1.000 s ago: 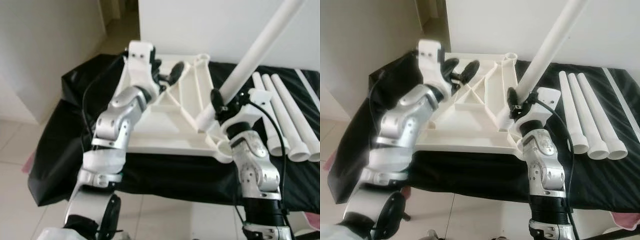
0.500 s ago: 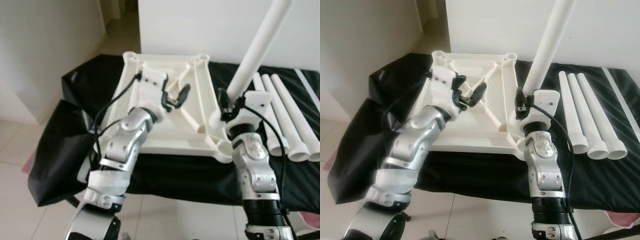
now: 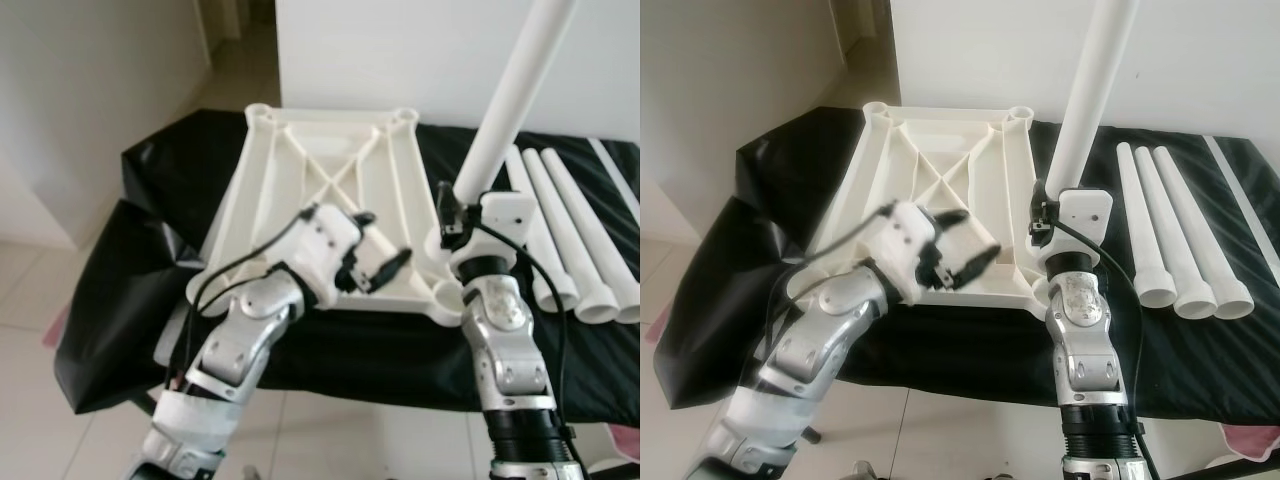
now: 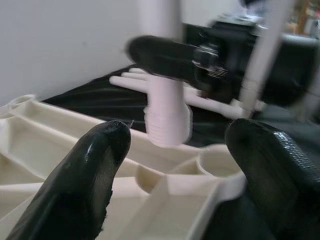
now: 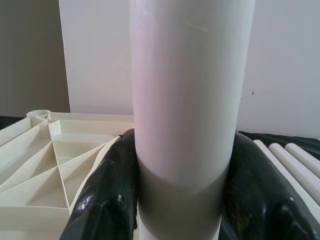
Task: Building children table
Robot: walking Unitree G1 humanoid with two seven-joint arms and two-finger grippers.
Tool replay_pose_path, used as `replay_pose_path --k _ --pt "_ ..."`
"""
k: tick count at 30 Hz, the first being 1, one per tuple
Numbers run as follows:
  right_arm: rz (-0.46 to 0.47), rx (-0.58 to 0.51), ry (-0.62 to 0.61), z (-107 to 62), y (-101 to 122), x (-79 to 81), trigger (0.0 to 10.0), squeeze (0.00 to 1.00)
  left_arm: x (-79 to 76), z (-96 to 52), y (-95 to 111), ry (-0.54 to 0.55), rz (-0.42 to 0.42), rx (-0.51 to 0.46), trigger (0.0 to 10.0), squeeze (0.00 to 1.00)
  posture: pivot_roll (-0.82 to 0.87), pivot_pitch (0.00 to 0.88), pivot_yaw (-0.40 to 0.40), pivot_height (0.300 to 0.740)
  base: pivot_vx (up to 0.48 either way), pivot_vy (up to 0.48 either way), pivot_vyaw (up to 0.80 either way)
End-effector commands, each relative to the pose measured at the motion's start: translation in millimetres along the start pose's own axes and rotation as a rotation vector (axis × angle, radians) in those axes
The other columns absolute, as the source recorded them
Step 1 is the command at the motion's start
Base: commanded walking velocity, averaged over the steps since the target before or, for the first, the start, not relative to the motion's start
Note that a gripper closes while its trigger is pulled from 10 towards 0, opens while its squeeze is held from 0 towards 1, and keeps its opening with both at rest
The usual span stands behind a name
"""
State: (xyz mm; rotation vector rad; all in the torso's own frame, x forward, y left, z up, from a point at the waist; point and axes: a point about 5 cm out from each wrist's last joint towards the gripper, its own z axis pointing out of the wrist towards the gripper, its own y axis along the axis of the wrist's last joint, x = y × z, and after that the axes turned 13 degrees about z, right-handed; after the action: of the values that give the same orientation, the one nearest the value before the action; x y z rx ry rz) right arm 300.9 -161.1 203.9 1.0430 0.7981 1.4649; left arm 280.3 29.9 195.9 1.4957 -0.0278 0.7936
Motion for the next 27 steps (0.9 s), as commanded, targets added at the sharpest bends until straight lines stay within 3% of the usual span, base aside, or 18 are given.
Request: replay_pose_path --k 1,10,13,20,27 --pt "-0.010 -0.018 -0.004 -2.6 1.1 0.6 10.0 0.00 -8.0 -1.1 -1.2 -0.057 0.033 0.005 10.0 0.00 -0.04 0.031 0.001 0.740 0.000 0.000 0.00" --pt "-0.006 -0.036 -0.048 -16.6 2.4 1.3 10.0 0.00 -23.9 -7.2 -1.0 -0.173 -0.015 0.007 10.0 0.00 -0.04 0.041 0.004 0.740 0.000 0.000 0.00" --pt "0.067 -0.020 -0.051 -28.0 0.4 1.3 10.0 0.00 -28.5 -9.7 0.9 -0.214 -0.054 0.001 10.0 0.00 -0.04 0.046 0.006 0.740 0.000 0.000 0.00" --pt "0.085 0.015 -0.048 -36.2 -6.0 -0.4 10.0 0.00 -30.9 -9.7 1.9 -0.229 -0.079 -0.001 10.0 0.00 -0.05 0.054 0.008 0.740 0.000 0.000 0.00" --pt "0.043 0.082 -0.017 -60.0 -11.9 -11.2 10.0 0.00 -32.6 -10.5 -6.4 -0.204 -0.119 0.101 10.0 0.00 -0.05 0.067 0.006 0.740 0.000 0.000 0.00"
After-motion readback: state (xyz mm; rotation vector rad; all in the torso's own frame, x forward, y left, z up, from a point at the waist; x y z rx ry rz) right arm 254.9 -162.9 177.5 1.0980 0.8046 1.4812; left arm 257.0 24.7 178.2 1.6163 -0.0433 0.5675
